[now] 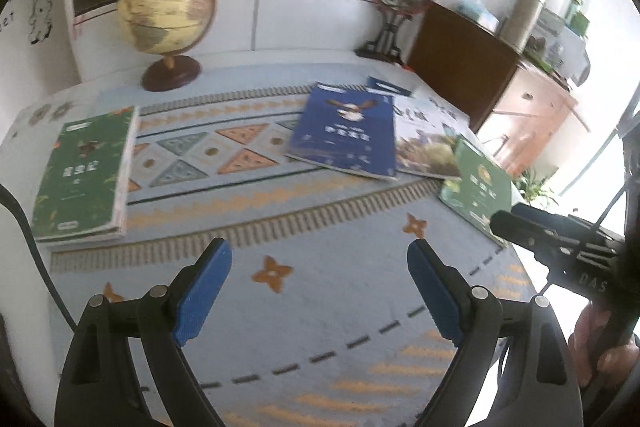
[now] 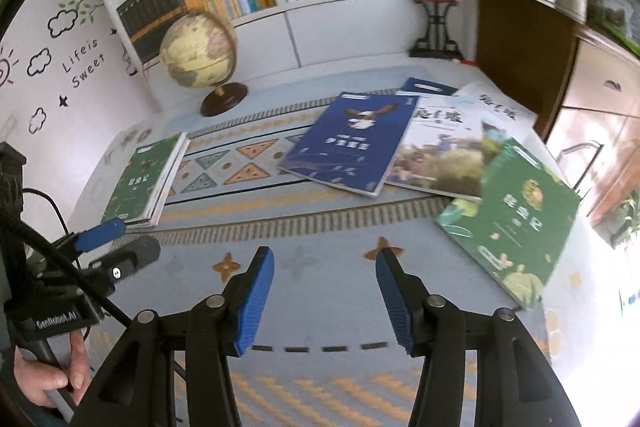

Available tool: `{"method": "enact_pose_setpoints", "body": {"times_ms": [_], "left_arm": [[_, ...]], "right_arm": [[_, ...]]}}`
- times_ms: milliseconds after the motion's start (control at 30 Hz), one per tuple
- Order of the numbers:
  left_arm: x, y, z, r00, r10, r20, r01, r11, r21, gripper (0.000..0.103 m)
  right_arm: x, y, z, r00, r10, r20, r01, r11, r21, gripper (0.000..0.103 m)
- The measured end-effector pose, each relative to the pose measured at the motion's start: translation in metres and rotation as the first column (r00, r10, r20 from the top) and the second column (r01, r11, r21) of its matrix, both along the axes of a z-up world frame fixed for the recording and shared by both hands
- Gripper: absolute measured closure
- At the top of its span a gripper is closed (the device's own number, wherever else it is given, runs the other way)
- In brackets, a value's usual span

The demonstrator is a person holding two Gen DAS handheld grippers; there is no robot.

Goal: Organize books
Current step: 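Withdraw both grippers from the stack back toward the book pile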

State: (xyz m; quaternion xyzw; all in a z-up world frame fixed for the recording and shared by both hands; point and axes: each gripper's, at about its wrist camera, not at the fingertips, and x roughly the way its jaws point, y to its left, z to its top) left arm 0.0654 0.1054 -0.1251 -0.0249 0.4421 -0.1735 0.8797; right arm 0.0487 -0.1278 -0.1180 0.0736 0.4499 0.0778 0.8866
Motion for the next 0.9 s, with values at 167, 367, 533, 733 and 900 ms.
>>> {"method": "enact_pose_setpoints", "body": {"times_ms": [167,367,533,733,900], "left_arm": [[-0.001,-0.016,-0.002,0.999,-0.034,-0.008,0.034,0.999,0.018,0.014],[0.011,-0.010,-0.002,1.000,-0.020,-0.012,0.020,0.999,-0.026,0.014],[0.021,0.002,-0.006,1.000,-0.005,-0.027,0.004,1.000,-0.030,0.014],[0.029,0.015,-0.006,1.000,0.018,-0.020,-0.019,0.999,-0.047,0.014],[0.033,0.020,-0.010,0.999,0.026,-0.033,-0.028,0.998,-0.062,0.014]], "right_arm": [[-0.006,-0.016,-0.006,0.999,-0.025,-0.024,0.026,0.999,0.045,0.052],[0.001,-0.013,-0.010,0.999,-0.022,-0.045,0.023,0.999,0.025,0.052],[0.018,-0.002,-0.013,0.998,-0.007,-0.057,0.009,0.999,0.040,0.052],[0.031,0.017,-0.019,0.997,0.029,-0.077,-0.026,0.999,0.033,0.052],[0.038,0.025,-0.021,0.995,0.049,-0.088,-0.047,0.999,0.027,0.052]]}}
